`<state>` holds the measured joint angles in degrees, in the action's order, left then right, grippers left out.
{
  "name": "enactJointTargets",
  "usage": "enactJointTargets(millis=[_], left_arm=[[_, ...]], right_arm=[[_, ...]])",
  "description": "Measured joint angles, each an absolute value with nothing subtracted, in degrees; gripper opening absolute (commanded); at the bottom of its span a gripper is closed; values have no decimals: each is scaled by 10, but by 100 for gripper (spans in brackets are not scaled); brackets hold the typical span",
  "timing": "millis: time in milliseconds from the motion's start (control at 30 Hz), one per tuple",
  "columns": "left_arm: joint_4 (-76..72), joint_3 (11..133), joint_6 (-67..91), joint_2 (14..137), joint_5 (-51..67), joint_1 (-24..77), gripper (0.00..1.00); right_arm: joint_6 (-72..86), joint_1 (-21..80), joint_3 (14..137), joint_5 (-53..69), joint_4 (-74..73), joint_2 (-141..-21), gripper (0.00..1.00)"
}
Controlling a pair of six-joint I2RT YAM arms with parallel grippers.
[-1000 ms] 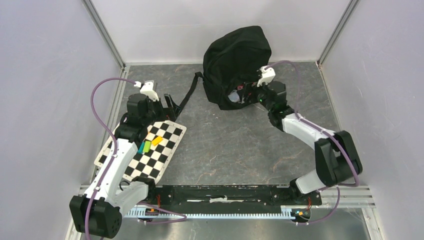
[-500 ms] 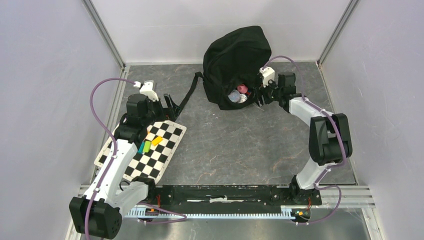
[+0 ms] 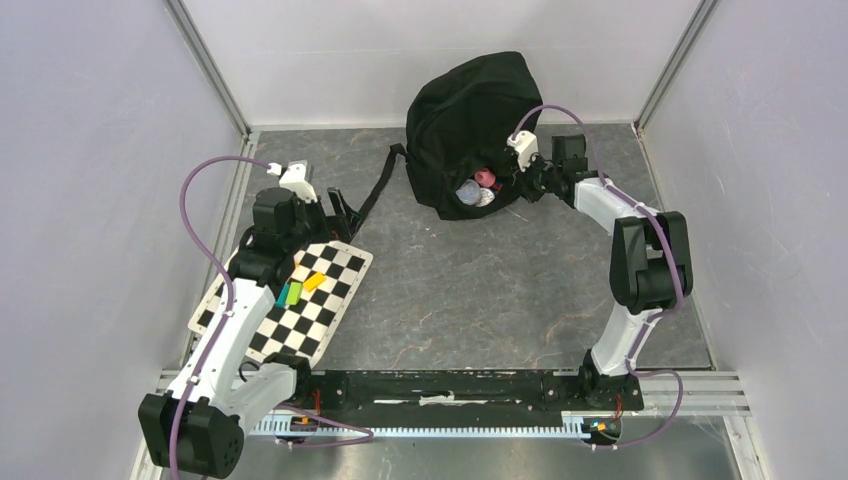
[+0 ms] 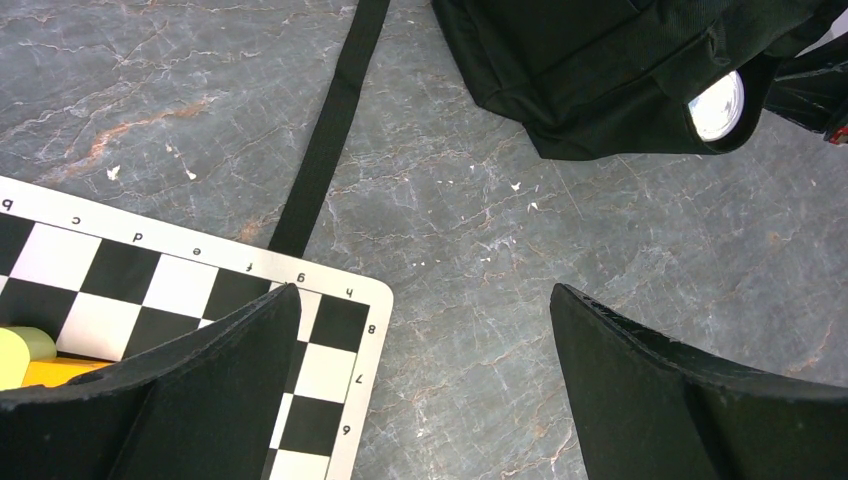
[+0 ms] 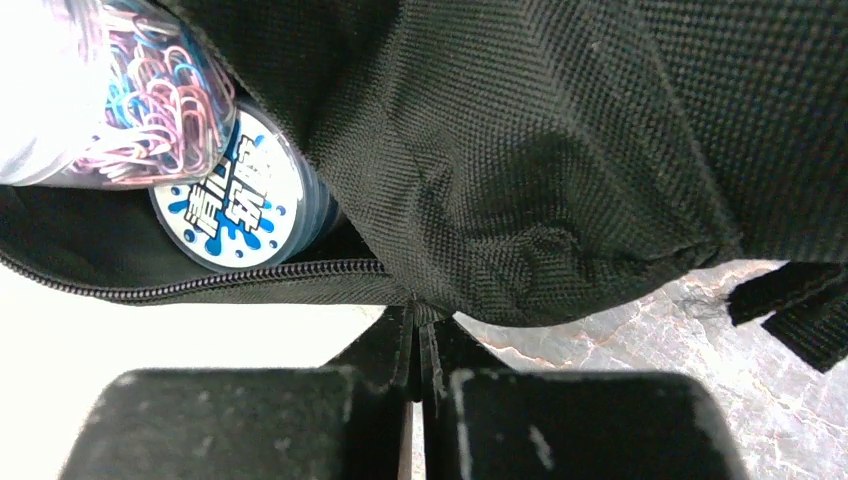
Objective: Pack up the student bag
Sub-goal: Adjust the stationery in the student bag.
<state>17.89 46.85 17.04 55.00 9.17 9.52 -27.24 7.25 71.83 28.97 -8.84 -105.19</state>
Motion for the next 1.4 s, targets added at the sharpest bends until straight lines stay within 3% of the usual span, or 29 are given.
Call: enactJointTargets(millis=[267,767,933,1133,1400], left_arm=[[179,469,170,550,93,95,100],[174,469,172,555,106,139,100],[109,455,234,580,107,183,100],[-36,439,360,713,110,228,95],[-159,445,489,883,103,265,97]], right_arm=[[-279,103,704,277,-104,-1017,0],[-220,299,691,185,-131,-983,0],[-168,298,616,161,-85,-935,0],[-124,294,554,142,-51,-862,0],[-103,295,535,134,-38,-849,0]])
